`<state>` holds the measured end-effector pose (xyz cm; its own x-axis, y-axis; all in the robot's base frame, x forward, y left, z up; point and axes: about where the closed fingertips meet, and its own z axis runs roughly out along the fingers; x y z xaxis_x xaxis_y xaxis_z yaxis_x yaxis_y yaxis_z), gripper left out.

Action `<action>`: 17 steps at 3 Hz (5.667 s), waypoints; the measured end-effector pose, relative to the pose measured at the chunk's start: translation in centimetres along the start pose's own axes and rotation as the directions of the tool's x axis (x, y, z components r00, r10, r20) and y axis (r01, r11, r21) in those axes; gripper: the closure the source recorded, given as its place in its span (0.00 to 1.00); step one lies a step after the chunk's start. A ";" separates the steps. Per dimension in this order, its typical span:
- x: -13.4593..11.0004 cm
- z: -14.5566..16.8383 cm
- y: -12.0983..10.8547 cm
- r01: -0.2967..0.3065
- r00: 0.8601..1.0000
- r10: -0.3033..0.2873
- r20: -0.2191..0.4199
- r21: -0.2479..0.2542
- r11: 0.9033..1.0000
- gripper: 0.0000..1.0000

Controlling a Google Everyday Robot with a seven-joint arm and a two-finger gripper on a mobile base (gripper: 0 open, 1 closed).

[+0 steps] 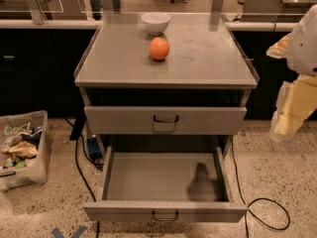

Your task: Close middle drawer

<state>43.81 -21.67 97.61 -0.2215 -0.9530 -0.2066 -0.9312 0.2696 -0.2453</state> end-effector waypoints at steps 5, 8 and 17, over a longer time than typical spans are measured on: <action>1.3 3.3 2.3 0.034 0.999 -0.034 -0.005 0.054 0.998 0.87; 9.8 27.2 11.3 -0.158 0.987 0.153 -0.040 -0.222 0.962 1.00; 4.8 51.5 20.2 -0.281 0.931 0.355 0.084 -0.456 0.844 1.00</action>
Offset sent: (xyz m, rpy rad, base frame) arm 0.0000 0.0000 0.0000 0.0000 0.0000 0.0000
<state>38.85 -13.68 42.92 -0.5128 -0.7799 -0.3588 -0.8560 0.4326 0.2830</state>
